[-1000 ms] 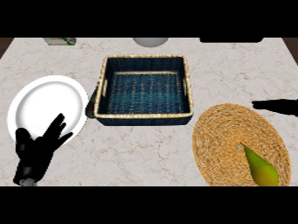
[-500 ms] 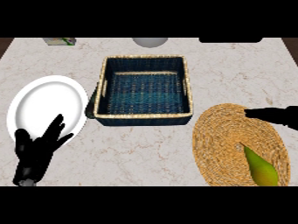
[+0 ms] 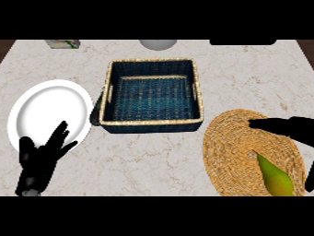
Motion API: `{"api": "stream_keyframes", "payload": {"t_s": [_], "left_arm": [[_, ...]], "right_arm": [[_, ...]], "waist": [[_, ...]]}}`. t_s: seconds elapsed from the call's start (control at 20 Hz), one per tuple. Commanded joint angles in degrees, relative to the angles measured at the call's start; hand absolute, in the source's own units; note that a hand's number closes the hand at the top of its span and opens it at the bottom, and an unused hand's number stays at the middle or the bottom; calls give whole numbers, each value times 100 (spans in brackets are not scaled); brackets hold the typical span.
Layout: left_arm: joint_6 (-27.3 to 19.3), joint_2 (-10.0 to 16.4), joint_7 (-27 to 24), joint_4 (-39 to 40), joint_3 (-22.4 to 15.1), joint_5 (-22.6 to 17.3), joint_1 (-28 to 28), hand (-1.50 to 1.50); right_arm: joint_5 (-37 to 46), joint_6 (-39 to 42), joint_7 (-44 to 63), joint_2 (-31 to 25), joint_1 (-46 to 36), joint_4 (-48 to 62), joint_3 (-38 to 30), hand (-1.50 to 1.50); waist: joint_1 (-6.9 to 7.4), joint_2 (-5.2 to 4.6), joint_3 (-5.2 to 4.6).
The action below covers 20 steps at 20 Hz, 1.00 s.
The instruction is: Pick the pear from the placemat and place it in the basket
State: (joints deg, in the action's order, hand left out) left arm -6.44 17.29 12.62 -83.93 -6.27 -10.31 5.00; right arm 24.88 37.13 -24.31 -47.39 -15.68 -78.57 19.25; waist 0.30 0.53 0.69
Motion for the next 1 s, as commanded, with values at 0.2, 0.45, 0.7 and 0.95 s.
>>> {"api": "stream_keyframes", "payload": {"t_s": [0.2, 0.45, 0.7, 0.95], "left_arm": [[6, -279, 116, 386, -217, 161, 215, 0], [269, 126, 384, 114, 172, -73, 211, 0], [300, -6, 169, 268, 126, 41, 320, 0], [93, -234, 51, 359, -3, 291, 315, 0]], "right_arm": [[526, 56, 166, 300, 30, -58, 348, -150], [912, 22, 185, 593, -240, 486, 508, -150], [1020, -133, -306, 371, -29, 539, 347, -150], [1126, -393, -615, 363, 275, 611, 313, -150]], "waist": [[-4, -60, -69], [57, -67, -66], [10, -61, -67], [-23, -60, -67]]}}
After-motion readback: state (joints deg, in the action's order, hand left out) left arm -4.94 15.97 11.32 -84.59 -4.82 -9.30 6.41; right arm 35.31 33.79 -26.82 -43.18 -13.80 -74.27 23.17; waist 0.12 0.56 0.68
